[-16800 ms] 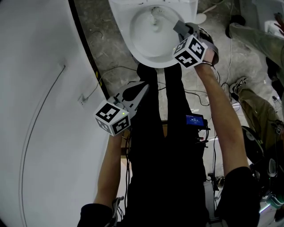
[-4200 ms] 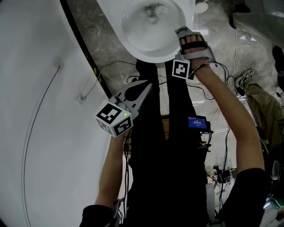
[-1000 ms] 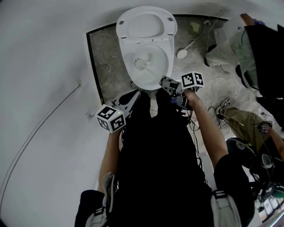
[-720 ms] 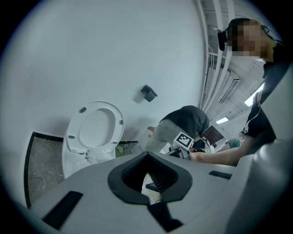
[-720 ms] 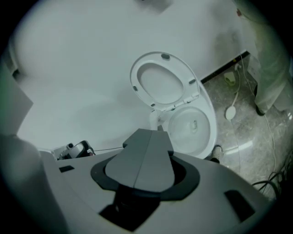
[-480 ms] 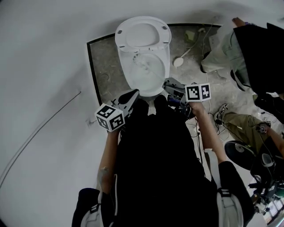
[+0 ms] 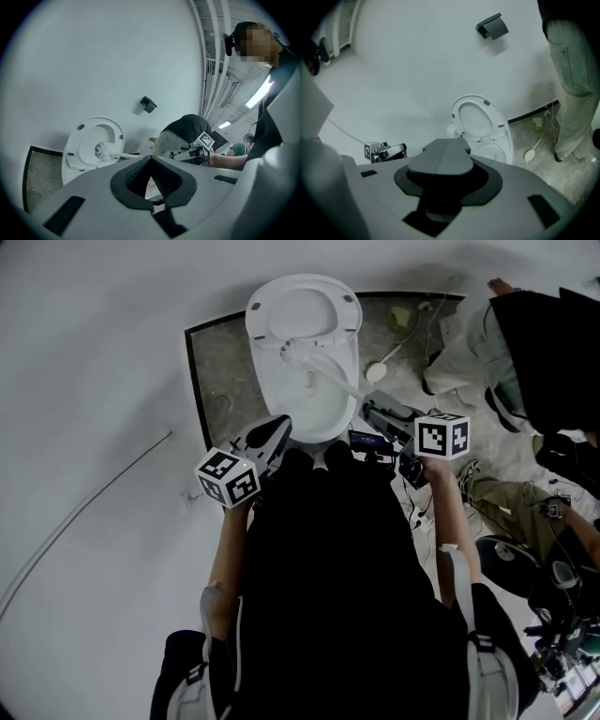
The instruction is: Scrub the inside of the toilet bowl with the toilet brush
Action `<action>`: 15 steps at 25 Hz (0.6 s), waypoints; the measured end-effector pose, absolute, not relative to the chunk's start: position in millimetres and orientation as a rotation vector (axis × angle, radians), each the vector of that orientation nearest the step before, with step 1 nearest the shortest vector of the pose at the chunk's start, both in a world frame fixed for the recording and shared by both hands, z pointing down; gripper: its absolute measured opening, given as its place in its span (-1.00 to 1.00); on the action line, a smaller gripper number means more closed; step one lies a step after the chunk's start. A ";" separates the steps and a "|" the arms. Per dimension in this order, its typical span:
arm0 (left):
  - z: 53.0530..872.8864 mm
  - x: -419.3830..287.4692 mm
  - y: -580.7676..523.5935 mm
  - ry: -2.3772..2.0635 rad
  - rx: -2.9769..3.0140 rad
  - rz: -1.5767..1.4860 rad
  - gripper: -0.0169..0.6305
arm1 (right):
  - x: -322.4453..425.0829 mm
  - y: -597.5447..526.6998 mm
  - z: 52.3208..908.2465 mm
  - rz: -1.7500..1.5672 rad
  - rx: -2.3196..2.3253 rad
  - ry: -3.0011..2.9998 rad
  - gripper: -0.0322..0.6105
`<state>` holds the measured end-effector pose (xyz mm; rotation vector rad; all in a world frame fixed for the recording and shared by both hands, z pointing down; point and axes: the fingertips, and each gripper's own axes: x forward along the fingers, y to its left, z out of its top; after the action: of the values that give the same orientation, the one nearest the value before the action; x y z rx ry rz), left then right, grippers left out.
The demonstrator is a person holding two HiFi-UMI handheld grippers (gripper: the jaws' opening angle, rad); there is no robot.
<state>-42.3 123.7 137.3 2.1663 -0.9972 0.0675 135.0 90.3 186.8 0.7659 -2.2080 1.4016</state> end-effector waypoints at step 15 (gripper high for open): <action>120.4 -34.3 115.0 -0.989 2.209 0.061 -0.92 | 148.1 106.3 173.1 1.279 0.803 -2.231 -0.37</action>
<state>-34.3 115.0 120.4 2.2094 -0.9890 0.0612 148.1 106.3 173.1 0.8028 -2.2315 1.2786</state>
